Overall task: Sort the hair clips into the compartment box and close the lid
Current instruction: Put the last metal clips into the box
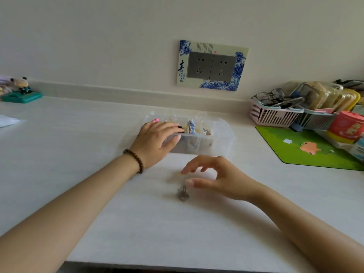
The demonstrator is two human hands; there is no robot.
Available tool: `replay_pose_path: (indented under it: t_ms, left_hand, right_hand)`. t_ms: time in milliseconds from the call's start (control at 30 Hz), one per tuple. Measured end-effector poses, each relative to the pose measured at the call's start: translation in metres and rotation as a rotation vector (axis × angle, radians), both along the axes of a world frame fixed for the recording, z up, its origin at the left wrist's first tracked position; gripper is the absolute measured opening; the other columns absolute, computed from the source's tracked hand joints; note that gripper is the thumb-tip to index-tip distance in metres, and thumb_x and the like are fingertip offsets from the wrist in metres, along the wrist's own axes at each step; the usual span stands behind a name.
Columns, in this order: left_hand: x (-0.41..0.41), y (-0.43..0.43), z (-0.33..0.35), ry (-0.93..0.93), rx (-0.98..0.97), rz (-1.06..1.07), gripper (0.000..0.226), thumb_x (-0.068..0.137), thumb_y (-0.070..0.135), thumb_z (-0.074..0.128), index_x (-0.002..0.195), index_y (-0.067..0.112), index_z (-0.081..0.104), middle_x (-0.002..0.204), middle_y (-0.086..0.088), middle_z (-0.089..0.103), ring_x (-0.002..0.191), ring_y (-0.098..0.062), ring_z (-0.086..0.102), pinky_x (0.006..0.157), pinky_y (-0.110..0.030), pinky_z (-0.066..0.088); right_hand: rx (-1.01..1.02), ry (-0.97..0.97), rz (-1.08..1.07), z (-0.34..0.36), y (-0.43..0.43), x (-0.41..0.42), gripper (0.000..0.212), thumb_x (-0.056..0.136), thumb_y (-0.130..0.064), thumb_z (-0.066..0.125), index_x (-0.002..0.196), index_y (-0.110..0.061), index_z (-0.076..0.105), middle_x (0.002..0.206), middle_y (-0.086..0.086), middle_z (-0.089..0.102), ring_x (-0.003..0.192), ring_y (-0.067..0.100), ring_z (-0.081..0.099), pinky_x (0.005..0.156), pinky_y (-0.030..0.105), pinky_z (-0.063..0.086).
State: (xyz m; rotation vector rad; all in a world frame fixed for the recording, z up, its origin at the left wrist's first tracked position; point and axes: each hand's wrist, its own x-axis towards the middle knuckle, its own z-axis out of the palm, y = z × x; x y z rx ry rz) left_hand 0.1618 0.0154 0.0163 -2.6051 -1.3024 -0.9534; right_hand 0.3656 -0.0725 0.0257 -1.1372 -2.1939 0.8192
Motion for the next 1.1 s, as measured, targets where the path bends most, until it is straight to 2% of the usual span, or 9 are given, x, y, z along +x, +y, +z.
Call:
replay_pose_path:
  t_ms: [100, 233, 300, 367, 533, 633, 867, 1000, 1100]
  left_hand:
    - [0.0, 0.0, -0.001, 0.009, 0.003, 0.001, 0.041, 0.092, 0.041, 0.031, 0.122, 0.028, 0.055, 0.131, 0.007, 0.055, 0.124, -0.012, 0.045, 0.108, -0.031, 0.018]
    - [0.0, -0.001, 0.0, 0.006, 0.008, 0.007, 0.041, 0.092, 0.041, 0.031, 0.122, 0.027, 0.056, 0.13, 0.005, 0.056, 0.123, -0.014, 0.046, 0.107, -0.031, 0.018]
    - [0.0, -0.002, 0.0, 0.006, 0.003, 0.005, 0.041, 0.092, 0.041, 0.03, 0.122, 0.027, 0.055, 0.131, 0.005, 0.056, 0.123, -0.014, 0.046, 0.107, -0.031, 0.018]
    - [0.0, -0.002, 0.001, 0.009, 0.0, 0.003, 0.042, 0.092, 0.041, 0.03, 0.123, 0.027, 0.055, 0.131, 0.005, 0.055, 0.124, -0.013, 0.045, 0.107, -0.031, 0.017]
    - [0.0, -0.001, -0.001, -0.005, 0.005, -0.001, 0.044, 0.092, 0.045, 0.027, 0.122, 0.028, 0.055, 0.131, 0.006, 0.055, 0.124, -0.013, 0.045, 0.107, -0.031, 0.018]
    - [0.0, 0.0, -0.002, 0.0, 0.014, -0.005, 0.049, 0.091, 0.05, 0.021, 0.121, 0.031, 0.055, 0.13, 0.007, 0.056, 0.122, -0.011, 0.046, 0.107, -0.03, 0.018]
    - [0.001, 0.002, -0.004, -0.038, 0.044, 0.0, 0.046, 0.091, 0.05, 0.025, 0.118, 0.033, 0.058, 0.124, 0.011, 0.059, 0.118, -0.008, 0.049, 0.106, -0.03, 0.021]
    - [0.002, 0.003, -0.004, -0.001, 0.036, -0.007, 0.05, 0.091, 0.051, 0.023, 0.125, 0.03, 0.052, 0.13, 0.011, 0.054, 0.123, -0.007, 0.045, 0.109, -0.031, 0.019]
    - [0.006, 0.004, -0.004, 0.031, 0.02, -0.029, 0.054, 0.09, 0.054, 0.021, 0.131, 0.029, 0.046, 0.136, 0.011, 0.049, 0.127, -0.007, 0.04, 0.111, -0.031, 0.017]
  right_hand:
    - [0.015, -0.045, 0.035, -0.008, -0.006, -0.011, 0.028, 0.07, -0.035, 0.079, 0.095, -0.026, 0.072, 0.097, -0.012, 0.066, 0.095, 0.008, 0.058, 0.088, 0.031, 0.045]
    - [0.175, -0.112, 0.037, -0.014, -0.006, -0.018, 0.023, 0.07, -0.035, 0.079, 0.089, -0.022, 0.073, 0.087, -0.011, 0.063, 0.084, 0.003, 0.057, 0.079, 0.016, 0.043]
    - [0.188, -0.071, -0.001, -0.017, -0.005, -0.017, 0.015, 0.074, -0.031, 0.077, 0.084, -0.02, 0.074, 0.084, -0.009, 0.067, 0.077, 0.005, 0.059, 0.074, 0.018, 0.047]
    - [0.112, 0.042, -0.065, -0.018, -0.003, -0.015, 0.013, 0.077, -0.031, 0.073, 0.081, -0.018, 0.076, 0.08, -0.007, 0.072, 0.071, 0.005, 0.062, 0.073, 0.024, 0.051]
    - [-0.139, 0.534, -0.303, -0.002, 0.014, -0.005, 0.03, 0.074, -0.038, 0.066, 0.073, -0.009, 0.075, 0.07, 0.003, 0.074, 0.06, 0.013, 0.067, 0.058, 0.019, 0.053]
    - [-0.213, 0.643, -0.406, 0.019, 0.032, 0.006, 0.025, 0.081, -0.032, 0.066, 0.074, -0.009, 0.074, 0.071, 0.006, 0.075, 0.058, 0.015, 0.069, 0.055, 0.019, 0.054]
    - [-0.294, 0.475, -0.534, 0.072, 0.092, 0.032, 0.024, 0.082, -0.03, 0.067, 0.09, -0.008, 0.07, 0.072, 0.002, 0.076, 0.059, 0.012, 0.071, 0.045, 0.017, 0.051]
    - [-0.361, 0.179, -0.537, 0.07, 0.117, 0.03, 0.028, 0.086, -0.024, 0.064, 0.099, 0.0, 0.068, 0.081, 0.006, 0.074, 0.053, 0.011, 0.068, 0.044, 0.017, 0.05]
    - [-0.113, -0.041, -0.54, 0.063, 0.121, 0.031, 0.025, 0.089, -0.027, 0.059, 0.101, -0.007, 0.069, 0.094, 0.003, 0.071, 0.046, 0.011, 0.061, 0.042, 0.016, 0.046]
